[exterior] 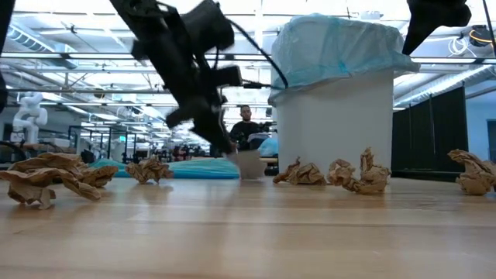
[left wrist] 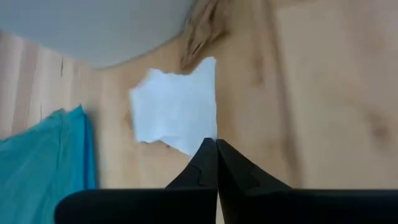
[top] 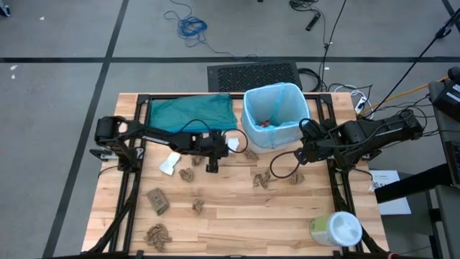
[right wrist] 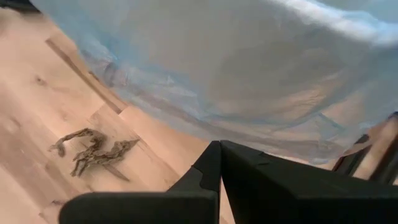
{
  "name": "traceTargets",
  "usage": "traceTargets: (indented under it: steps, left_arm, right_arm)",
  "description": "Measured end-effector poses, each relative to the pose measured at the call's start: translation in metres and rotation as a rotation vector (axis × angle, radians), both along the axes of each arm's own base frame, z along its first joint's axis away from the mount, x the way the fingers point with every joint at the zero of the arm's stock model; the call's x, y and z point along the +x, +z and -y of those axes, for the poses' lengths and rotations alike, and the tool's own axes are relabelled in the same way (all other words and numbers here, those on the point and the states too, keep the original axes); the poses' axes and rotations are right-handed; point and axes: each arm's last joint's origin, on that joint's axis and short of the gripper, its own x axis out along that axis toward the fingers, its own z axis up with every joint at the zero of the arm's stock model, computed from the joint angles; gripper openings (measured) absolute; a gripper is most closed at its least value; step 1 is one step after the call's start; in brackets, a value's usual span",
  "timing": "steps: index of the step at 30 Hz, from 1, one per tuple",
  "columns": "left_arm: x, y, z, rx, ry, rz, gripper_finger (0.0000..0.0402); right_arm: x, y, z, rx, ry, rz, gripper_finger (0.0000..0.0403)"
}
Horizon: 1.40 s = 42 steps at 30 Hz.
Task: Place trash/remove bag and relplace
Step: Put the white paper into the blue trash bin
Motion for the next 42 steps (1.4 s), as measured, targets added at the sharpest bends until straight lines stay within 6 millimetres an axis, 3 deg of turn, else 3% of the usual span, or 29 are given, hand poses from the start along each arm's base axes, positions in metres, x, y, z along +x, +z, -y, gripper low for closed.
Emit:
traceTargets:
  steps: [10,17,22,26,32,42]
  left_arm:
    - [-0.036,0.073,0.023,-0.100,0.000,0.207,0.0000]
    - [-0.062,0.126,0.026,-0.128,-0.009,0.475,0.0000]
    - [-0.074,0.146,0.023,-0.129,-0.007,0.591,0.0000]
    - [-0.080,0.138,0.024,-0.173,-0.009,0.487,0.0000]
    - [-0.078,0.103,0.036,-0.218,-0.022,0.190,0.0020]
    - [-0.033,0.046,0.070,-0.218,-0.073,0.052,0.0124]
  right_arm:
    - [0.001,0.022,-0.012,0.033,0.108,0.102,0.0000]
    - [-0.001,0.044,-0.022,-0.008,0.210,0.197,0.0000]
    - [0.000,0.058,-0.022,-0.067,0.231,0.277,0.0000]
    - [0.003,0.059,-0.023,-0.079,0.261,0.289,0.0000]
    - [0.009,0.059,-0.026,-0.091,0.287,0.300,0.0000]
    - [0.021,0.052,-0.033,-0.112,0.309,0.249,0.0000]
